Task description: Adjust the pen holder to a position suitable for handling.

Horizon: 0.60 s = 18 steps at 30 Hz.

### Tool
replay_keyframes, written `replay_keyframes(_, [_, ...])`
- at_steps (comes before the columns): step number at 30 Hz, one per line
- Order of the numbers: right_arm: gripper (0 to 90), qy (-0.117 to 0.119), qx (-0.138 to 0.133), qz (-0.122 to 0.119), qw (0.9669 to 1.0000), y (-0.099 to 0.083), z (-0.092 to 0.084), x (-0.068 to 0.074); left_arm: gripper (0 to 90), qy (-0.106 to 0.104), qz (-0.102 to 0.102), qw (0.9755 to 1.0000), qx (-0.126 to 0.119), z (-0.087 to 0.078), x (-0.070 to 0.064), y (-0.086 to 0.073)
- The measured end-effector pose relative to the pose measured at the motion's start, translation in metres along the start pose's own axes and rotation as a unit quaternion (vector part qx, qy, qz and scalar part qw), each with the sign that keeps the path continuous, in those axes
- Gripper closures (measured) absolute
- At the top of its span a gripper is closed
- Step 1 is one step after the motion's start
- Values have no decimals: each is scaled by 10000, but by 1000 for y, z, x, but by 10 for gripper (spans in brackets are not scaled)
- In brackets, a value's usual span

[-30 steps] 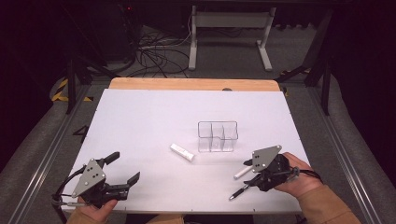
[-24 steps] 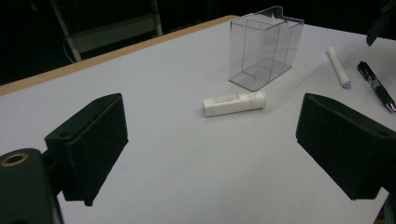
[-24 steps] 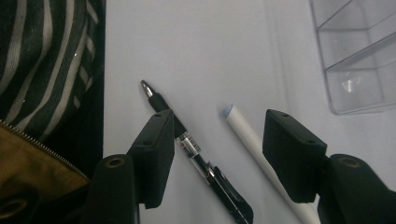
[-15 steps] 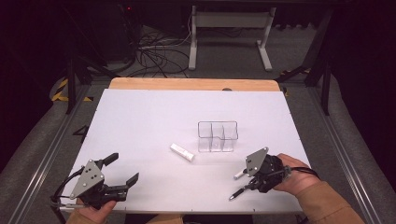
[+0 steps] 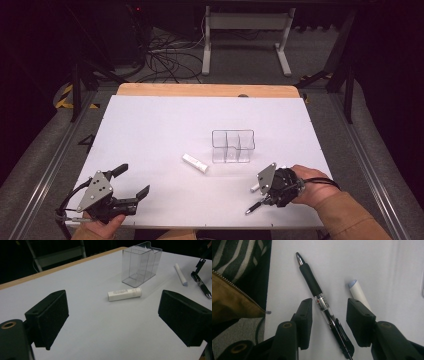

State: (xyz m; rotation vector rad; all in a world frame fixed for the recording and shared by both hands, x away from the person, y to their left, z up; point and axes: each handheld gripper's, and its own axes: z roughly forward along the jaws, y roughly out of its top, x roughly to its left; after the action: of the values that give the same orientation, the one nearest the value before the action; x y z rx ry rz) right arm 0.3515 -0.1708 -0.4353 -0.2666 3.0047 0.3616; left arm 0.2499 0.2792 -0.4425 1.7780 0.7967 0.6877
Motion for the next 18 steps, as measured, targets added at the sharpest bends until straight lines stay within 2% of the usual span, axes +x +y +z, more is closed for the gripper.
replay_keyframes(1, [578, 10, 54, 21, 10000, 0, 0, 1, 103, -7, 1, 10000, 2, 0, 0, 0])
replay_keyframes(4, [599, 14, 86, -138, 9999, 2, 2, 3, 113, -27, 2, 10000, -10, 1, 0, 0])
replay_keyframes(13, [602, -24, 57, -199, 9998, 3, 3, 4, 113, -47, -9, 10000, -14, 2, 0, 0])
replay_keyframes(18, [617, 34, 149, -457, 9988, 7, 8, 4, 114, -47, -14, 10000, -22, 2, 1, 0])
